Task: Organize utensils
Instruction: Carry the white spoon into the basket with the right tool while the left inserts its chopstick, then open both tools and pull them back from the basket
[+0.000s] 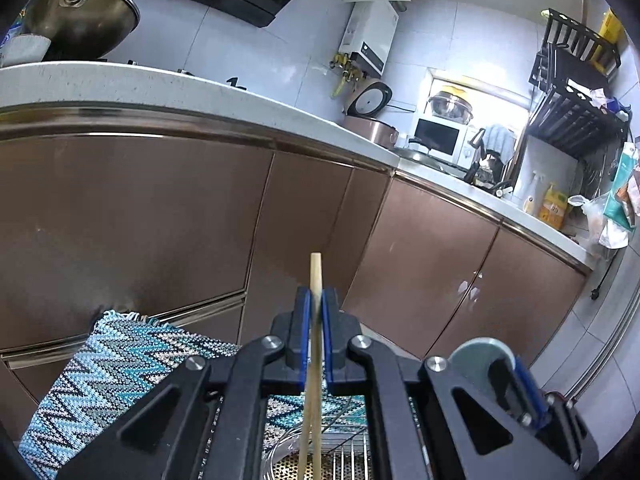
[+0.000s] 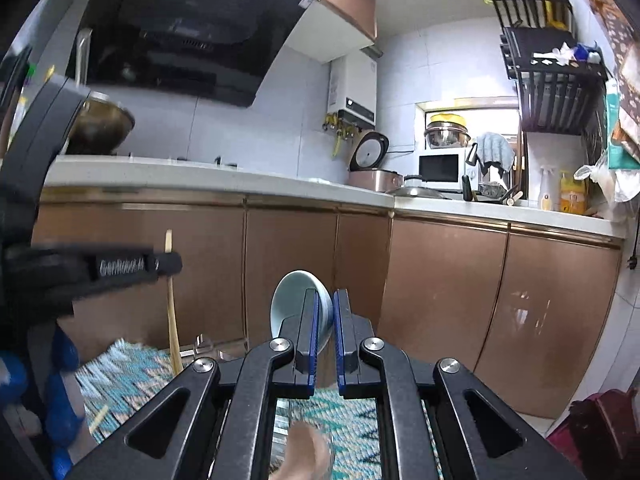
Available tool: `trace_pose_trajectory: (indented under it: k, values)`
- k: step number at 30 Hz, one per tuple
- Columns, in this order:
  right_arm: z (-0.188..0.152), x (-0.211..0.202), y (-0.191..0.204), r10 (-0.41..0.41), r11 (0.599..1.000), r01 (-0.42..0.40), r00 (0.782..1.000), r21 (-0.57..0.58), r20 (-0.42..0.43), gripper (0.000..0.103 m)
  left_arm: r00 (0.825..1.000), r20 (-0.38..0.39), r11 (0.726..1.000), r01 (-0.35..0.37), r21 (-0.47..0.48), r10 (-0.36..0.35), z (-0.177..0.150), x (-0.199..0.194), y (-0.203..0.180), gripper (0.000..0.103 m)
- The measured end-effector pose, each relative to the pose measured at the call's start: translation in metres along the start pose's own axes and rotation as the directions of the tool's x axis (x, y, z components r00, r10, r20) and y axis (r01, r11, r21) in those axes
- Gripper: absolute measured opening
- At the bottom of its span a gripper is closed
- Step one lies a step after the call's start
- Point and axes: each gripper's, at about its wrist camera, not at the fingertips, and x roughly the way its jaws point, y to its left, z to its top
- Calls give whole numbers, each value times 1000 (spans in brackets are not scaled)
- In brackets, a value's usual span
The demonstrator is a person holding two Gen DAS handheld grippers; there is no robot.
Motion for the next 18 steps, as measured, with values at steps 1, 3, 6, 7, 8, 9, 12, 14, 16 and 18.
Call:
trace_pose_trajectory:
  k: [1, 3, 6, 7, 8, 9, 12, 14, 16, 18]
  values:
    - [-6, 0, 1, 4, 1000, -4, 1000, 0, -13, 8, 1000, -7, 1000, 3, -2, -3, -3, 1, 0, 5]
    - [-13, 0, 1, 8, 1000, -9, 1000, -3, -30, 9, 1000, -16, 1000, 5, -1, -5, -7, 2, 1, 7]
    - [-17, -5, 1, 9, 1000, -9, 999, -5, -38, 22, 1000, -27, 1000, 6, 6, -6, -11, 1, 1, 7]
    - [-16, -7, 0, 4, 1000, -4, 999, -5, -35, 27, 999, -34, 1000, 9, 8, -9, -12, 0, 1, 8]
    - [-15, -11, -2, 0, 1000, 0, 1000, 0, -27, 35, 999, -37, 1000, 12, 7, -12, -12, -1, 2, 11]
    - [-13, -14, -3, -2, 1000, 2, 1000, 7, -22, 39, 999, -39, 1000, 14, 6, -14, -12, -3, 2, 17]
    - [-8, -23, -7, -9, 1000, 10, 1000, 18, -17, 47, 999, -36, 1000, 14, -5, -15, -12, -11, 5, 25]
    - [-5, -31, -9, -22, 999, 22, 1000, 27, -17, 53, 999, -33, 1000, 12, -3, -12, -10, -19, 7, 26]
    - [-3, -38, -13, -25, 999, 26, 999, 44, -21, 57, 1000, -28, 1000, 5, 6, -5, -7, -29, 8, 26]
    - [0, -47, -16, -32, 998, 34, 999, 59, -27, 66, 1000, -24, 1000, -1, 12, 1, -4, -38, 9, 26]
